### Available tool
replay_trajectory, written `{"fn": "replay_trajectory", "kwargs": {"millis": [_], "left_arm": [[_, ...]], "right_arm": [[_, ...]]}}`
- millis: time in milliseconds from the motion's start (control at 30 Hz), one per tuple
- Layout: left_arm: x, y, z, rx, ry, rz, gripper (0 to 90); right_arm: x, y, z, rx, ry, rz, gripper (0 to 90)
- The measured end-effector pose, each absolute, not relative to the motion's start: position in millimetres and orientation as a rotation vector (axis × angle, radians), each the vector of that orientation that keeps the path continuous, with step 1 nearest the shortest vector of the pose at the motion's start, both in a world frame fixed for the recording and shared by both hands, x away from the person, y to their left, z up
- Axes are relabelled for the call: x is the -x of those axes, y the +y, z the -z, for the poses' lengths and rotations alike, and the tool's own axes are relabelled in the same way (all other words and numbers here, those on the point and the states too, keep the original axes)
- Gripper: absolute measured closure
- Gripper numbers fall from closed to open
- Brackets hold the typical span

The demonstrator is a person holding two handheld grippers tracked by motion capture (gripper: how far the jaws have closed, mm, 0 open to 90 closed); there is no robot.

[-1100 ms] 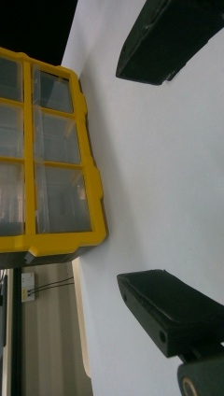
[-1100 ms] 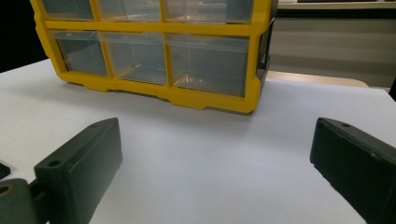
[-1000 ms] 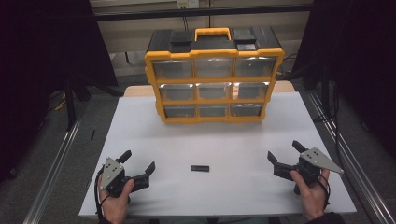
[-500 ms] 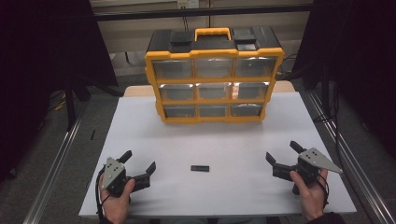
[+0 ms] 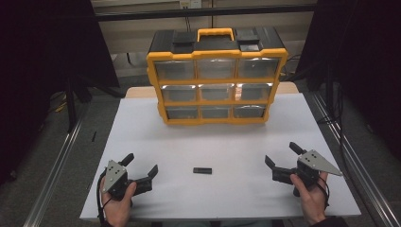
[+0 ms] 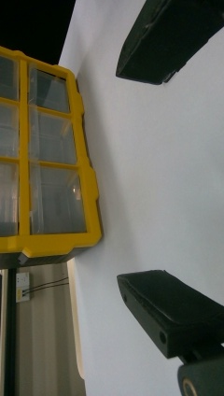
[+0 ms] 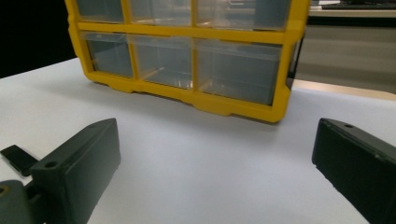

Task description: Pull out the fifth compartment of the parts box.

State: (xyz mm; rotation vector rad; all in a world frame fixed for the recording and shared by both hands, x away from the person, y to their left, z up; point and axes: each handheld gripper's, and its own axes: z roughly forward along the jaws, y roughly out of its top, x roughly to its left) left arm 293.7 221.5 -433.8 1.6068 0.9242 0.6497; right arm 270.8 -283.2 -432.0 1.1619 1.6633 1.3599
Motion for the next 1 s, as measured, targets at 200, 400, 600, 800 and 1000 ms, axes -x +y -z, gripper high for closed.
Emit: {"fn": "replay_trajectory", "kwargs": {"millis": [200,400,600,800,1000], "left_arm": [[-293.3,221.1,433.3,-1.604,0.921,-0.647,3.1],[-293.2,221.1,432.8,-1.607,0.918,-0.65,3.1],[-292.9,221.0,432.6,-1.605,0.916,-0.647,3.1],[-292.9,220.0,432.6,-1.598,0.914,-0.645,3.1],[-293.0,219.6,432.8,-1.599,0.913,-0.64,3.1]], "right_arm": [[-273.6,-273.8,431.0,-1.147,1.674,-1.372,0.5],[-279.6,-262.4,430.0,-1.109,1.691,-1.398,0.0],[-283.7,-253.4,428.7,-1.086,1.692,-1.406,0.0],[-289.2,-246.3,428.2,-1.076,1.69,-1.416,0.3],[-295.8,-238.4,426.2,-1.063,1.694,-1.429,0.6]]}}
